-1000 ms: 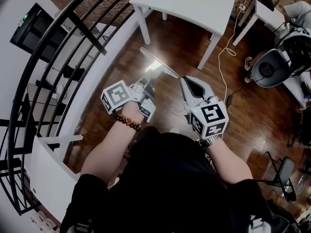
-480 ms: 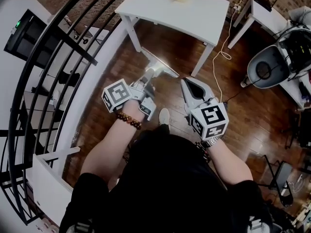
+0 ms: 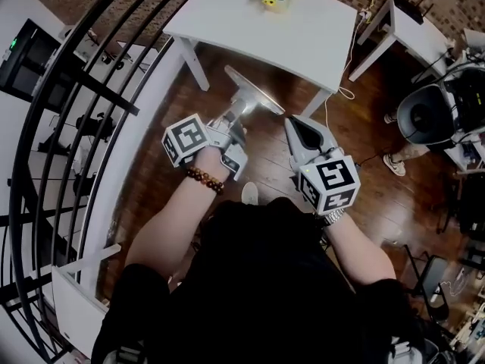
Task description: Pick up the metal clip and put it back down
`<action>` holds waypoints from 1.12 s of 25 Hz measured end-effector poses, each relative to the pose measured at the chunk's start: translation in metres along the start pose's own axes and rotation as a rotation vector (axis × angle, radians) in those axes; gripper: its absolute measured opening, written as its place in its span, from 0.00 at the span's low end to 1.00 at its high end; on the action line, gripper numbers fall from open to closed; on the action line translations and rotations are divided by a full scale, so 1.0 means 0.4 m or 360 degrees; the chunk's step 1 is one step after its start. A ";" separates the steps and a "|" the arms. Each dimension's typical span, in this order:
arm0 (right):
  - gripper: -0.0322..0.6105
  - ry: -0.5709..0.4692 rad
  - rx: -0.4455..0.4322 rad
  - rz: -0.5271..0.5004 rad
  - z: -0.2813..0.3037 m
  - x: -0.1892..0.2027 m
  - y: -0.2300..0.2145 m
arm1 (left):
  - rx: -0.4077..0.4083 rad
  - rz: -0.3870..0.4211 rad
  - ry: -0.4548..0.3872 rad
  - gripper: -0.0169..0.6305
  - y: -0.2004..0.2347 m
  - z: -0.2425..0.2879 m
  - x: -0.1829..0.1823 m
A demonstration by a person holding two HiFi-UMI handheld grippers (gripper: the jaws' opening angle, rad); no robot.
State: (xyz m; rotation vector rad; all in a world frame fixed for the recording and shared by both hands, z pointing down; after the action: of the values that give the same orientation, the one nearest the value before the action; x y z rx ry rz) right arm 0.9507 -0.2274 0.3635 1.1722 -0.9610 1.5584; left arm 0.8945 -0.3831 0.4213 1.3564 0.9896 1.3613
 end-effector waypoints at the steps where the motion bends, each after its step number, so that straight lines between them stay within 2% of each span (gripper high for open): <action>1: 0.04 0.0003 0.0006 -0.0001 0.016 -0.006 -0.011 | 0.0001 -0.0006 0.0003 0.06 0.002 0.017 -0.011; 6: 0.04 0.0010 0.0021 -0.0003 0.092 -0.030 -0.072 | -0.0001 -0.0041 0.0013 0.05 0.023 0.098 -0.057; 15: 0.04 0.0059 0.0013 0.0039 0.235 -0.033 -0.255 | -0.0069 -0.0104 0.0008 0.06 0.088 0.323 -0.126; 28: 0.04 0.0212 -0.0065 0.0096 0.407 0.009 -0.474 | -0.0317 -0.0300 -0.0071 0.06 0.298 0.573 -0.182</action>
State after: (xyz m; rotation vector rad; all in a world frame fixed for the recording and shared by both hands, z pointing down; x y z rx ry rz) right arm 1.1726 -0.3301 0.4157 1.0062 -0.9431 1.6359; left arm 1.1096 -0.4976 0.5338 1.1117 0.9020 1.2470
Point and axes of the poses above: the fingertips, and each gripper's own axes: z forward along the fingers, y to its left, x out of its underside, the point moved 5 cm from there along -z, backward along the fingers, and after that the axes turned 4 degrees about -y, right-handed, at the moved point
